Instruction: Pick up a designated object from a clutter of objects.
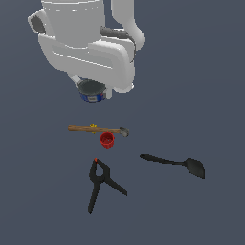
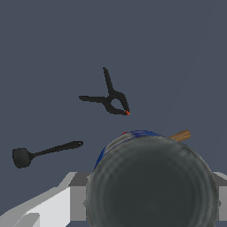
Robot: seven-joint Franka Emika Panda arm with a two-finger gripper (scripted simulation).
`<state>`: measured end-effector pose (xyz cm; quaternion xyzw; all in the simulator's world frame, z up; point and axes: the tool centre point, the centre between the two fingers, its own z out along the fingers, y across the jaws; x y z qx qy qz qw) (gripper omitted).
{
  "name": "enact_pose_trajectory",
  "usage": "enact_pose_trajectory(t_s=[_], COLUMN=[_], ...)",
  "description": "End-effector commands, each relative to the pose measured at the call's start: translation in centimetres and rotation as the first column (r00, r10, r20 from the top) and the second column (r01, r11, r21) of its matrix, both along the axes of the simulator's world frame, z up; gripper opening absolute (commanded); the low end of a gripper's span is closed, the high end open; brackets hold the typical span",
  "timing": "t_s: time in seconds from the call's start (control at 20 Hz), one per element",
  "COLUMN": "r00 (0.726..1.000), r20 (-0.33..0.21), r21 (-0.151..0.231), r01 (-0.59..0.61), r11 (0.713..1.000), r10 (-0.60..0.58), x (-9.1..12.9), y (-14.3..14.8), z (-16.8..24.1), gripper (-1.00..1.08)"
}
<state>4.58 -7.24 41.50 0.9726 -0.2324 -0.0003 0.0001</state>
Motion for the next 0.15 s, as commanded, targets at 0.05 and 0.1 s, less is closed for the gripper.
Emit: enact_pose_trajectory(t_s=[0.05, 0.1], r00=[1.0, 1.0], r20=[0.001, 0.001], r21=[0.0, 0.0], r01=[0.0, 0.0], r11=[1.0, 1.0], r10=[0.0, 0.0], x=[0.02, 0.02], y=[0.0, 0.0], z=[0.0, -0.02], gripper=[-1.0, -1.0])
